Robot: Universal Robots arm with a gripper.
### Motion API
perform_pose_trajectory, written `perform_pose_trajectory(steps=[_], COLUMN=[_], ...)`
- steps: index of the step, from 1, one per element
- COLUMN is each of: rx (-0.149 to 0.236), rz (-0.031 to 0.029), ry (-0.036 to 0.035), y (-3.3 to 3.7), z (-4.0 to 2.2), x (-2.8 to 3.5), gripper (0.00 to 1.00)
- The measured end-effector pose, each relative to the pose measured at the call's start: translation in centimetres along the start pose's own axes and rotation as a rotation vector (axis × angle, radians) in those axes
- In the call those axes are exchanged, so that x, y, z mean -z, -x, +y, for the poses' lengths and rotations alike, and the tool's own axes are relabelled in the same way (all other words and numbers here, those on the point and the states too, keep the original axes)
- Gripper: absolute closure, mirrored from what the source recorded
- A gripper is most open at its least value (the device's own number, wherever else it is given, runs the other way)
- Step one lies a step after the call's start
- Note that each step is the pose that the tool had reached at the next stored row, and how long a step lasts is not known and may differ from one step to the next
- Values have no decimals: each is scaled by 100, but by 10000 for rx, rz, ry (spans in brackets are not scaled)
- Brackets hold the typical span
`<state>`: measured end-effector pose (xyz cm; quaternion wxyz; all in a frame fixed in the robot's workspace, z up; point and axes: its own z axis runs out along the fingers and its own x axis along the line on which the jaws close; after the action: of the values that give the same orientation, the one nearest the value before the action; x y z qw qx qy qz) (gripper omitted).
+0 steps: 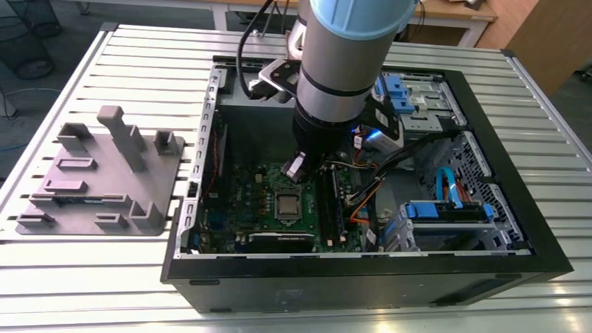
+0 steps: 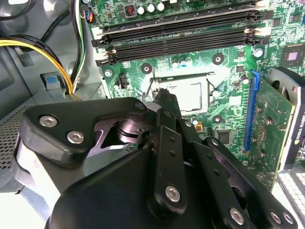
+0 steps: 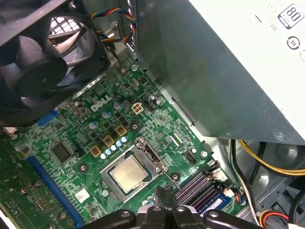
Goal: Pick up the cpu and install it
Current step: 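Close the cpu cover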
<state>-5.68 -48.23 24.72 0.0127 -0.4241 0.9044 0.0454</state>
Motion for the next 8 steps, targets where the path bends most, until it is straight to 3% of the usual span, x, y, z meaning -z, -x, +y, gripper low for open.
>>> perform_pose_trajectory(steps=[8], rx=[1], rz=[-32], ry=[26], y=[-39], z=[-33], x=[4], gripper=[89])
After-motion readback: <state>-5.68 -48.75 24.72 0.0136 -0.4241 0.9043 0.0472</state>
